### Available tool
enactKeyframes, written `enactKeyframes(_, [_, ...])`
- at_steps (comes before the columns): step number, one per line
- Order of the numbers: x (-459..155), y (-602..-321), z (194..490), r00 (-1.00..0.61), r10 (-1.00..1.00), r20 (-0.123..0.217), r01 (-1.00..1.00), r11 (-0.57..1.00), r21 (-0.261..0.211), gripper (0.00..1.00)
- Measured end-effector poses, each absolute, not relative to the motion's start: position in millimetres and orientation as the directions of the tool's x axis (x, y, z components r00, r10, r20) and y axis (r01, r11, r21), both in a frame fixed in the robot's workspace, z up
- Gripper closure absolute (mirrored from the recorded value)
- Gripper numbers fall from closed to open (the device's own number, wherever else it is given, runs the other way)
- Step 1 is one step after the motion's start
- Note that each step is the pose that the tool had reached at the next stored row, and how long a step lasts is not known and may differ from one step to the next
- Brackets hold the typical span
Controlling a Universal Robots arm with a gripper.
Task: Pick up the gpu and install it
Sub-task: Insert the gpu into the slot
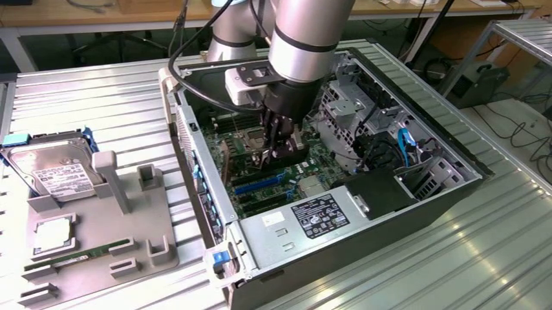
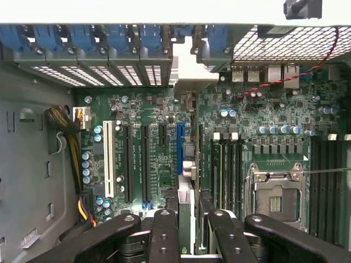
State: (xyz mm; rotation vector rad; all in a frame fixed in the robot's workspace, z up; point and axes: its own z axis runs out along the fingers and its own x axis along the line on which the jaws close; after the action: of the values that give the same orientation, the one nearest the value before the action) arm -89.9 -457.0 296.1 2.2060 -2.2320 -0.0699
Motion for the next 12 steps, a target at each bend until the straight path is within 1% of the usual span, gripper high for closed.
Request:
enactKeyframes(2, [-90.6, -455.6, 295.1, -0.012, -1.000, -0.020, -0.999, 0.012, 0.033, 0.74])
enactKeyframes(9, [-96.6, -455.5, 290.9, -0.012, -1.000, -0.019, -0.999, 0.012, 0.033, 0.74])
enactKeyframes(12, [-97.4, -455.5, 288.7, -0.012, -1.000, -0.010, -0.999, 0.012, 0.033, 0.74])
